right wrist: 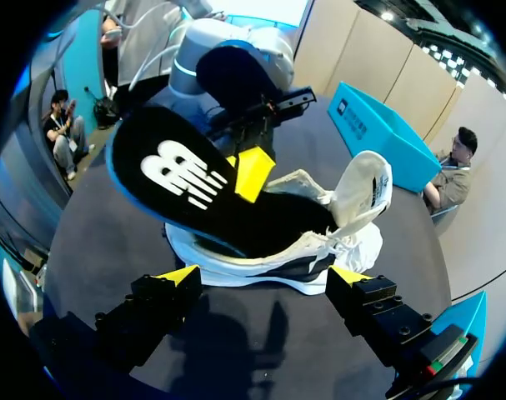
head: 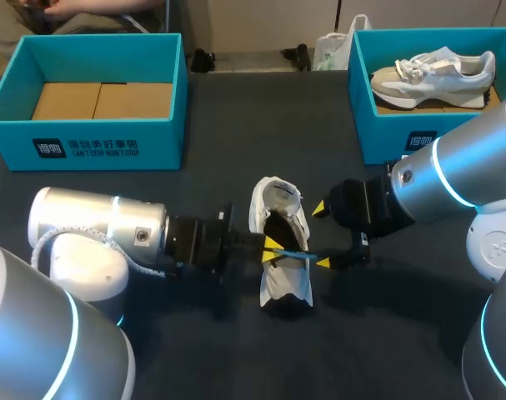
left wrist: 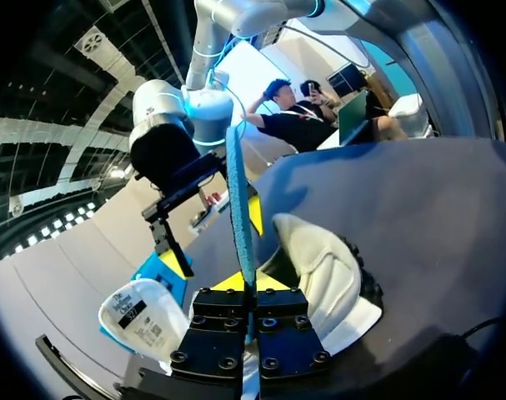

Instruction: Take the shoe out of the shoebox, open the shoe tongue, remove and reinsert the insole, then place the shoe into the shoebox

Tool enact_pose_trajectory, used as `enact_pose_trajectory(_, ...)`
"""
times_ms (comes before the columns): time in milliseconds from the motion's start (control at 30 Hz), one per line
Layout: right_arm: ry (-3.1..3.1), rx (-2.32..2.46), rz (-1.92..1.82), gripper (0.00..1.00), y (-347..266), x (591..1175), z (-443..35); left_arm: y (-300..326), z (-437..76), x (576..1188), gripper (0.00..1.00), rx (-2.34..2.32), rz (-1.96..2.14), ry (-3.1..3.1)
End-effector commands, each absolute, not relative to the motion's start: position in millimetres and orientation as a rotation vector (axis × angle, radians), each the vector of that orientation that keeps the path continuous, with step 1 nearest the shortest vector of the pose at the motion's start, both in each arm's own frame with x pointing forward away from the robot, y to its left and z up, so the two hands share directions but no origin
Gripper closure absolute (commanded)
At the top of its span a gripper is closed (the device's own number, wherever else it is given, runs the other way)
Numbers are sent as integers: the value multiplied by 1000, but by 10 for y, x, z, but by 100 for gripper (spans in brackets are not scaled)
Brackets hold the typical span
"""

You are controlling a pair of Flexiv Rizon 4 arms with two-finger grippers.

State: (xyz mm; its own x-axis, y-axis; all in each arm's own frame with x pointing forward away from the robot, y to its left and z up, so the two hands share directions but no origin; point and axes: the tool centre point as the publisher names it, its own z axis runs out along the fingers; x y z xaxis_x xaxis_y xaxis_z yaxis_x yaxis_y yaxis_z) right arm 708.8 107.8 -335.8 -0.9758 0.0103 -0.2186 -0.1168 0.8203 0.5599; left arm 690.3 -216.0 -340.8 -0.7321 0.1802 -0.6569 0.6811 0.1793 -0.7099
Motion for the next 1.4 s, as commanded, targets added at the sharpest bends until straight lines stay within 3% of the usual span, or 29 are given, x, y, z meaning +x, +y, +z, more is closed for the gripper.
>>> enact_pose_trajectory(33, 2791, -83, 877, 0, 1083, 7080, -3362, -2180, -3496, 6959, 100, 822, -1547, 2039)
enact_pose_trajectory(533, 2791, -83, 877, 0, 1083, 7080, -3362, -2155, -3448, 6935, 100, 791, -1553, 2000)
enact_pose_trajectory(600, 2791, -83, 877, 0, 1083, 7080, -3362, -2158, -3425, 6911, 93, 793, -1558, 1998)
enact_pose_trajectory(667, 2791, -83, 877, 0, 1083, 7080, -3362, -2161, -3402, 6884, 76, 798, -1565, 1996)
enact_pose_trajectory(767, 2791, -83, 877, 0, 1083, 7080, -3362, -2173, -3376, 6867, 71, 806, -1565, 2003)
enact_pose_trajectory(1000, 2791, -83, 877, 0, 1083, 7080, -3362, -2206, -3324, 6879, 76, 837, -1514, 2025)
enact_pose_trajectory(1167, 2791, -83, 877, 0, 1083, 7080, -3362, -2216, -3369, 6907, 100, 858, -1486, 2051)
enact_pose_trajectory(1400, 2791, -83, 877, 0, 1083, 7080, -3362, -2185, -3414, 6919, 100, 859, -1451, 2008)
